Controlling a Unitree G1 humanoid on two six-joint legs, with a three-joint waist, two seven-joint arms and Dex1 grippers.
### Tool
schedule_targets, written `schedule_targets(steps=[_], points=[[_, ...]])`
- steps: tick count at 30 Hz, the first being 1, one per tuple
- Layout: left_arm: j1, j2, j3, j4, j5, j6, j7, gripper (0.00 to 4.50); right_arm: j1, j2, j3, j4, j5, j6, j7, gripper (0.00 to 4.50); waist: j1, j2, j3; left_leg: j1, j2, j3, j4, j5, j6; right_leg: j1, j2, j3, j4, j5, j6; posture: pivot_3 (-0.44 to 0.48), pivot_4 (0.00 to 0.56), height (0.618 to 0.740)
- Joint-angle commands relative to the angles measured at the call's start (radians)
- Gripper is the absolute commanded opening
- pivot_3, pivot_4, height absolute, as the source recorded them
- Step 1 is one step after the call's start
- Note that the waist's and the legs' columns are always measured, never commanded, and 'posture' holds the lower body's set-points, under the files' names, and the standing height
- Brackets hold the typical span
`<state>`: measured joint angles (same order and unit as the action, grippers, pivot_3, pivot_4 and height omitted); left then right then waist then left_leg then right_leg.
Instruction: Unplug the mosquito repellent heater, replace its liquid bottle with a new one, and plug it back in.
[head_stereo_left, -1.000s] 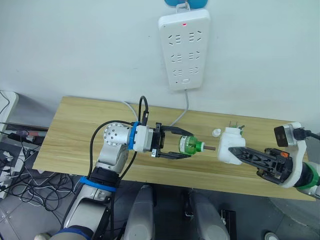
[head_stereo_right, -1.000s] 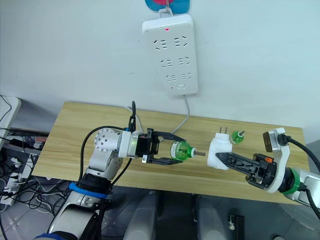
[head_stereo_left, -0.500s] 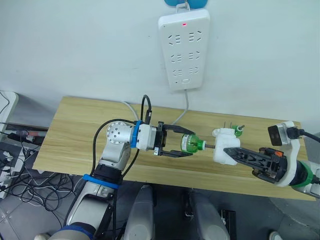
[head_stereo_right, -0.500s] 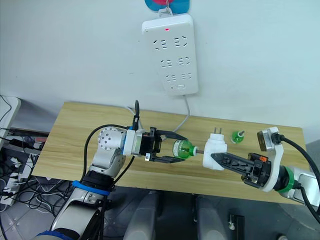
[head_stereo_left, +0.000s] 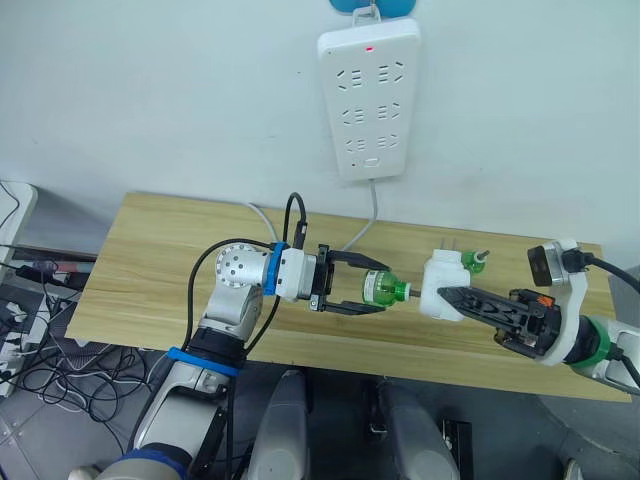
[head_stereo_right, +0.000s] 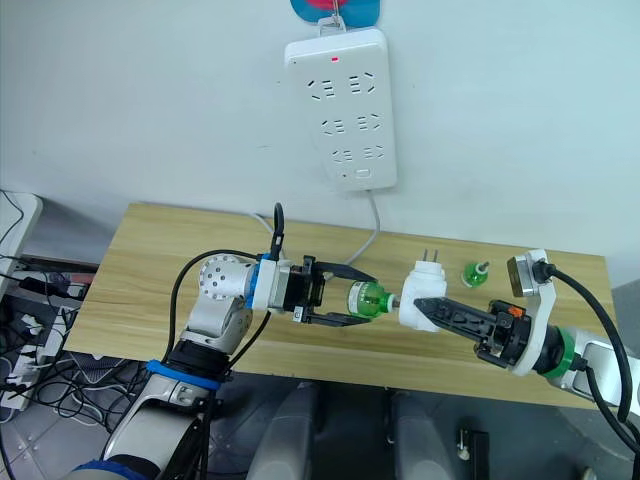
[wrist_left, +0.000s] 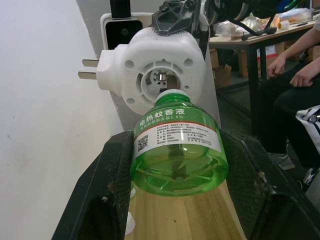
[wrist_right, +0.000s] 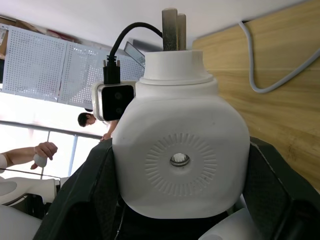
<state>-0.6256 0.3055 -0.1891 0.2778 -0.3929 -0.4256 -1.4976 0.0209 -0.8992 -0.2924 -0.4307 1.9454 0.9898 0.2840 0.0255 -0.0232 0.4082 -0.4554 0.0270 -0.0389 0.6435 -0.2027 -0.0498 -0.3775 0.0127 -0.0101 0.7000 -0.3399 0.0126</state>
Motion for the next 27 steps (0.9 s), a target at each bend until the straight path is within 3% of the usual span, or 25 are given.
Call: schedule_targets(steps=[1, 27], points=[[-0.017, -0.009, -0.003, -0.016, -0.010, -0.024, -0.010, 2.25, 0.014, -0.023, -0.012, -0.031, 0.027, 0.013, 0.036, 2.98, 0.000, 0.000, 0.000, 0.000, 0.000, 0.000, 0.000, 0.000, 0.000, 0.000, 0.000, 0.000, 0.000, 0.000, 0.000, 0.057, 0.400, 0.740], [-0.037, -0.020, -0.023, -0.005, 0.012, -0.033, -0.018, 2.25, -0.018, -0.007, 0.019, -0.055, 0.027, -0.010, -0.023, 2.98, 0.000, 0.000, 0.000, 0.000, 0.000, 0.000, 0.000, 0.000, 0.000, 0.000, 0.000, -0.001, 0.001, 0.000, 0.000, 0.052, 0.385, 0.740]])
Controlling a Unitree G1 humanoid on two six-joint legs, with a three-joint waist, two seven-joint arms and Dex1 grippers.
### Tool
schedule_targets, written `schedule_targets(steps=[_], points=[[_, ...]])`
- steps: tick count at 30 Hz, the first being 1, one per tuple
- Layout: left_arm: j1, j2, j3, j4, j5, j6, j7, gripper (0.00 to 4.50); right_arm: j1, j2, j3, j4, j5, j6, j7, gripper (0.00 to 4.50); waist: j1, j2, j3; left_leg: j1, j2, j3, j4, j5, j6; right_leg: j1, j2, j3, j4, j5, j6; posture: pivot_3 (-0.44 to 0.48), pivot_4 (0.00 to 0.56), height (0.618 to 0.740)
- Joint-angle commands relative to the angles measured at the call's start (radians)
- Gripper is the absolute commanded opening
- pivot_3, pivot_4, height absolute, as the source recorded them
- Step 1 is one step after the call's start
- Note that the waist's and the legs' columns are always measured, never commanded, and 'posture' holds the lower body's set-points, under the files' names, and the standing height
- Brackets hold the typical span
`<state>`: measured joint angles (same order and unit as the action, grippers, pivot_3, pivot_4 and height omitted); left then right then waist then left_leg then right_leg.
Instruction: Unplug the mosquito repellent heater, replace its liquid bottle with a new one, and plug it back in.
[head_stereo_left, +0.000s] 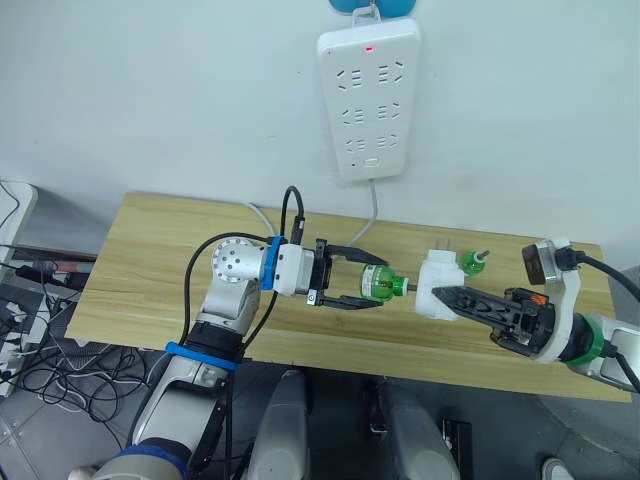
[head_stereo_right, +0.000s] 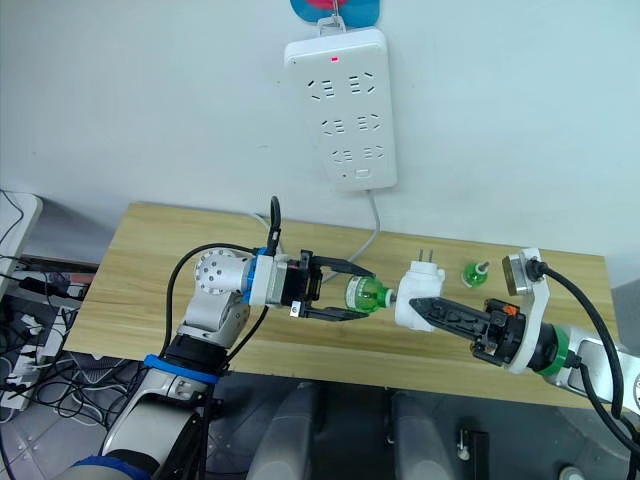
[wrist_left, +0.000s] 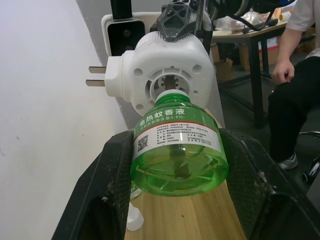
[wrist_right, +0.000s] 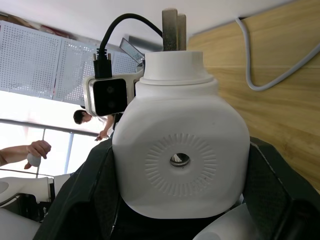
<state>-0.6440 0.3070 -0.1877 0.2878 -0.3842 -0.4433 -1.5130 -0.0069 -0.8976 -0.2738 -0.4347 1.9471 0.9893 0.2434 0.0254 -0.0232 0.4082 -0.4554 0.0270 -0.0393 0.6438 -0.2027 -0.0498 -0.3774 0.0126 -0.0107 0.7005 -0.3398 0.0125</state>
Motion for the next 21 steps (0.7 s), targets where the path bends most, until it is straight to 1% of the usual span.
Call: schedule_targets(steps=[1, 6, 12, 16, 21], points=[[-0.020, -0.022, -0.025, -0.014, 0.004, -0.017, -0.003, 2.25, 0.012, -0.018, 0.001, -0.054, 0.025, -0.008, 0.020, 2.98, 0.000, 0.000, 0.000, 0.000, 0.000, 0.000, 0.000, 0.000, 0.000, 0.000, 0.000, 0.000, 0.000, 0.000, 0.000, 0.052, 0.385, 0.740], [-0.029, -0.027, -0.022, -0.001, 0.005, -0.024, -0.005, 2.25, 0.005, -0.034, 0.013, -0.055, 0.025, -0.014, 0.010, 2.98, 0.000, 0.000, 0.000, 0.000, 0.000, 0.000, 0.000, 0.000, 0.000, 0.000, 0.000, 0.000, 0.001, 0.000, 0.000, 0.053, 0.388, 0.740], [-0.025, -0.028, -0.021, -0.014, -0.006, -0.024, -0.014, 2.25, -0.049, 0.023, 0.002, -0.011, 0.025, -0.023, -0.067, 2.98, -0.001, 0.000, 0.000, 0.000, 0.000, 0.000, 0.000, 0.000, 0.000, 0.000, 0.000, 0.000, 0.002, 0.000, 0.000, 0.051, 0.389, 0.740], [-0.017, -0.027, -0.020, -0.017, -0.007, -0.024, -0.022, 2.25, -0.069, 0.035, -0.010, 0.001, 0.025, -0.004, -0.061, 2.98, -0.001, 0.000, 0.000, 0.000, 0.000, 0.000, 0.000, 0.000, 0.000, 0.000, 0.000, 0.000, 0.002, 0.000, 0.000, 0.048, 0.390, 0.740], [-0.025, -0.025, -0.013, -0.006, -0.006, -0.023, -0.026, 2.25, -0.046, 0.001, -0.023, 0.004, 0.025, 0.026, -0.021, 2.98, -0.001, 0.000, 0.000, 0.000, -0.001, 0.000, 0.000, 0.000, 0.000, 0.000, 0.000, 0.000, 0.003, 0.000, 0.000, 0.047, 0.391, 0.740]])
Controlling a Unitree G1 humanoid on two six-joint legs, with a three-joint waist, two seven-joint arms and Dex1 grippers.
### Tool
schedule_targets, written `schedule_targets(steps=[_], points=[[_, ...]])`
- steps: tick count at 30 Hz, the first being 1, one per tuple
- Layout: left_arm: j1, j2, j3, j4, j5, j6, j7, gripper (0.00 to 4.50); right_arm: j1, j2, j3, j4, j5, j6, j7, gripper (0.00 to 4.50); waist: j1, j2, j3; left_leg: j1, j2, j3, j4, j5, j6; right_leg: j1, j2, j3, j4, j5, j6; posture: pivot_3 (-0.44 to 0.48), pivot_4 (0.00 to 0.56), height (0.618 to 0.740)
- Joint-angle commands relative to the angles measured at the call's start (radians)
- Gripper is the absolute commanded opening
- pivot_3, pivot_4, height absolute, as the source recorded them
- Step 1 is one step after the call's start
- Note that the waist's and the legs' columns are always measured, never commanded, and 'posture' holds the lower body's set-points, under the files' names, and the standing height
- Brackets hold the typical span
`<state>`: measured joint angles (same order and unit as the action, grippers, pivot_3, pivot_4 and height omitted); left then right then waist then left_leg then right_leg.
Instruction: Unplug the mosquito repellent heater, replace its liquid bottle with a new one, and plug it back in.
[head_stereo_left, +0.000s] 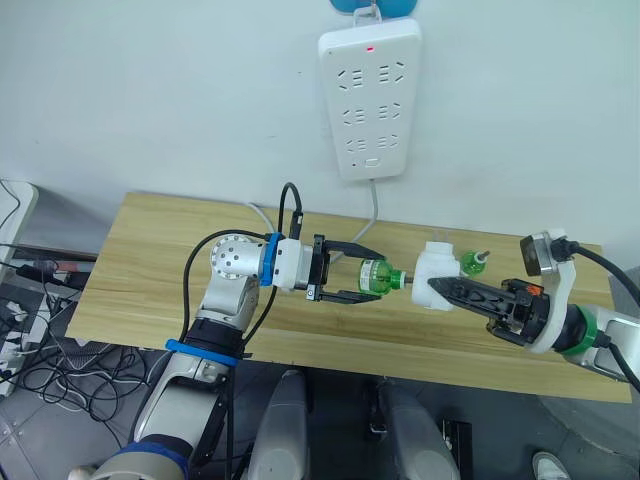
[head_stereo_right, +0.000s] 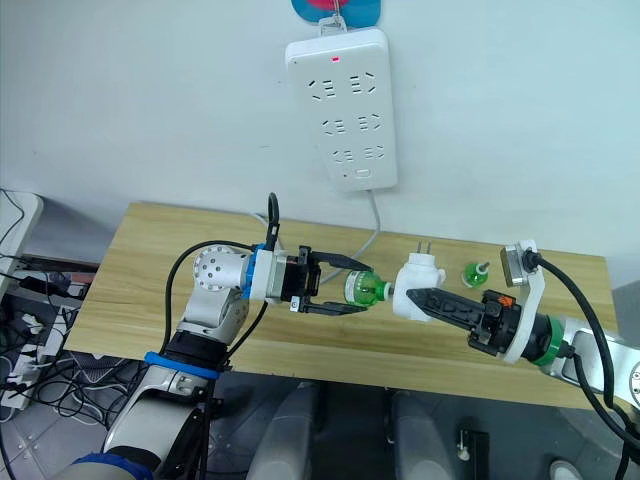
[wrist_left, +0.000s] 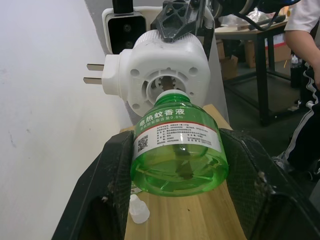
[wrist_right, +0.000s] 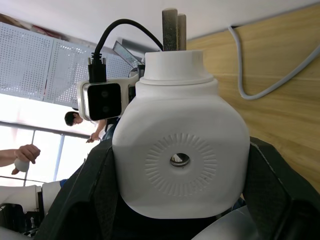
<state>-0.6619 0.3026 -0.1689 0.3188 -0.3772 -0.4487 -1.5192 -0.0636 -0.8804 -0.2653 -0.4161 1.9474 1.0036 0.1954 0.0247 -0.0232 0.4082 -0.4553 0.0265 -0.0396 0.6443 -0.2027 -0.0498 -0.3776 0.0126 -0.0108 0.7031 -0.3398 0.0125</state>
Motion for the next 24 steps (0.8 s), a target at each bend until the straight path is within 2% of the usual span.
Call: schedule_targets(steps=[1, 18, 24], points=[[-0.008, -0.021, -0.031, -0.035, -0.014, -0.018, -0.020, 2.25, 0.013, -0.020, -0.034, -0.011, 0.025, 0.016, 0.032, 2.98, 0.000, 0.000, 0.000, 0.000, 0.000, 0.000, 0.000, 0.000, 0.000, 0.000, 0.000, 0.000, 0.000, 0.000, 0.000, 0.047, 0.391, 0.740], [-0.007, -0.005, -0.024, -0.036, -0.018, -0.016, -0.024, 2.25, -0.031, -0.058, -0.075, 0.086, 0.025, 0.097, 0.088, 2.98, 0.000, 0.000, 0.000, 0.000, 0.000, 0.000, 0.000, 0.000, 0.000, 0.000, 0.000, 0.000, 0.001, 0.000, 0.000, 0.049, 0.396, 0.740], [-0.020, -0.007, -0.018, -0.017, -0.009, -0.013, -0.006, 2.25, 0.002, -0.091, -0.076, 0.068, 0.025, 0.113, 0.138, 2.98, 0.000, 0.000, 0.000, 0.000, 0.000, 0.000, 0.000, 0.000, 0.000, 0.000, 0.000, 0.000, 0.001, 0.000, 0.000, 0.048, 0.395, 0.740]])
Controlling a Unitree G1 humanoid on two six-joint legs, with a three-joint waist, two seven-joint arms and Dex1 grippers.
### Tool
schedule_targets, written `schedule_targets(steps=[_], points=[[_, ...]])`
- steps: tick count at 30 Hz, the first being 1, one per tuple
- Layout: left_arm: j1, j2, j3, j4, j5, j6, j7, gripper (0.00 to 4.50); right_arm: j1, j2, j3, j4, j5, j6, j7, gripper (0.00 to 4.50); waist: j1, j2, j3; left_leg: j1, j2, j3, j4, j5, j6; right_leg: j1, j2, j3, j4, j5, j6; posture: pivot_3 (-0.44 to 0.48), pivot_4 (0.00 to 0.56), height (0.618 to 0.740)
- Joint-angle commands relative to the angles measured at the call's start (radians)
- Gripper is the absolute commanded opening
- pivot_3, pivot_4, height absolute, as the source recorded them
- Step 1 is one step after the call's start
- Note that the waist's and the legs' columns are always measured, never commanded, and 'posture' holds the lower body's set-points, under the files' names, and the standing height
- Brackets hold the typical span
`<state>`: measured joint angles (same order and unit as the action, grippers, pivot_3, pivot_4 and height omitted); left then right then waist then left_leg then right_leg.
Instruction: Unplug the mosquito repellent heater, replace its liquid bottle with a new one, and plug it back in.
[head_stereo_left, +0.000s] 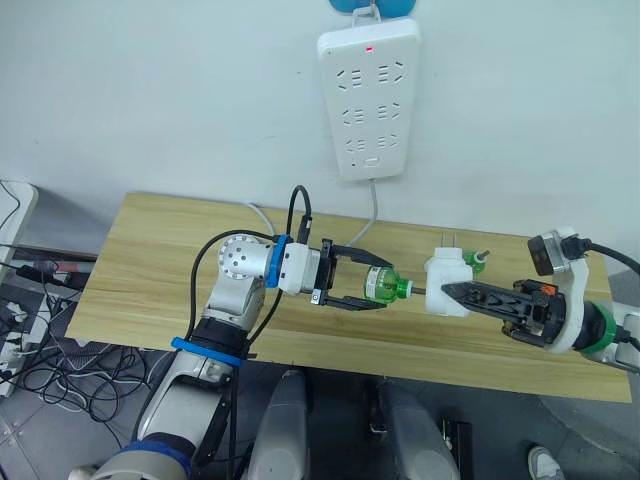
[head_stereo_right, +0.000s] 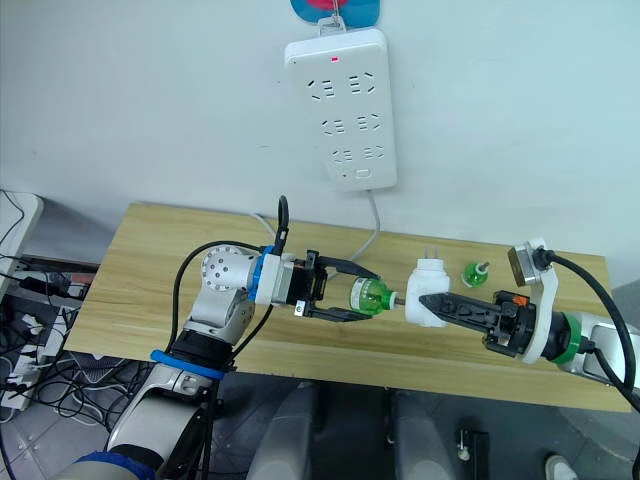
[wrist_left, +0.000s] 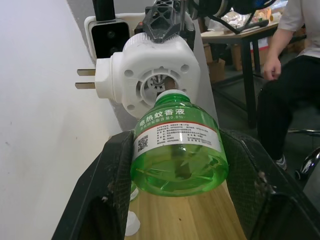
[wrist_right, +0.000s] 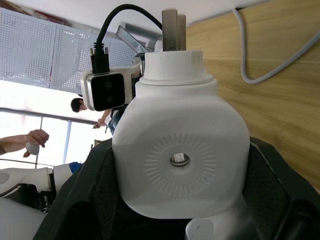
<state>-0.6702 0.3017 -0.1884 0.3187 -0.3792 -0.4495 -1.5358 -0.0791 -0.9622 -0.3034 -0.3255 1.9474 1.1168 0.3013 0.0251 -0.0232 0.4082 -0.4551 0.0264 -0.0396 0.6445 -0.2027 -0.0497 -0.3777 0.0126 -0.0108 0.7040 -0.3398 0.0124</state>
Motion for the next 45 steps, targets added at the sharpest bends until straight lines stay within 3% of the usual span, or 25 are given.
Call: schedule_targets(steps=[1, 16, 32, 45], points=[[-0.016, -0.008, 0.002, -0.011, -0.005, -0.014, 0.013, 2.25, 0.030, -0.013, -0.036, -0.034, 0.025, -0.006, 0.036, 2.98, 0.000, 0.000, 0.000, 0.000, 0.000, 0.000, 0.000, 0.000, 0.000, 0.000, 0.000, 0.000, 0.000, 0.000, 0.000, 0.050, 0.395, 0.740], [-0.003, -0.010, -0.012, -0.038, -0.012, -0.005, 0.012, 2.25, 0.007, 0.053, -0.009, -0.061, 0.025, -0.067, -0.039, 2.98, -0.001, 0.000, 0.000, 0.000, 0.000, 0.000, 0.000, 0.000, 0.000, 0.000, 0.000, 0.000, 0.001, 0.000, 0.000, 0.049, 0.390, 0.740], [-0.014, -0.012, -0.008, -0.016, -0.002, -0.003, 0.027, 2.25, 0.052, 0.006, -0.005, -0.085, 0.025, -0.064, 0.013, 2.98, -0.001, 0.000, 0.000, 0.000, 0.000, 0.000, 0.000, 0.000, 0.000, 0.000, 0.000, 0.000, 0.001, 0.000, 0.000, 0.048, 0.403, 0.740], [-0.001, -0.011, -0.014, -0.025, -0.003, -0.005, 0.015, 2.25, -0.002, 0.071, 0.004, -0.074, 0.025, -0.073, -0.046, 2.98, -0.001, 0.000, 0.000, 0.000, 0.000, 0.000, 0.000, 0.000, 0.000, 0.000, 0.000, 0.001, 0.001, 0.000, 0.000, 0.046, 0.408, 0.740]])
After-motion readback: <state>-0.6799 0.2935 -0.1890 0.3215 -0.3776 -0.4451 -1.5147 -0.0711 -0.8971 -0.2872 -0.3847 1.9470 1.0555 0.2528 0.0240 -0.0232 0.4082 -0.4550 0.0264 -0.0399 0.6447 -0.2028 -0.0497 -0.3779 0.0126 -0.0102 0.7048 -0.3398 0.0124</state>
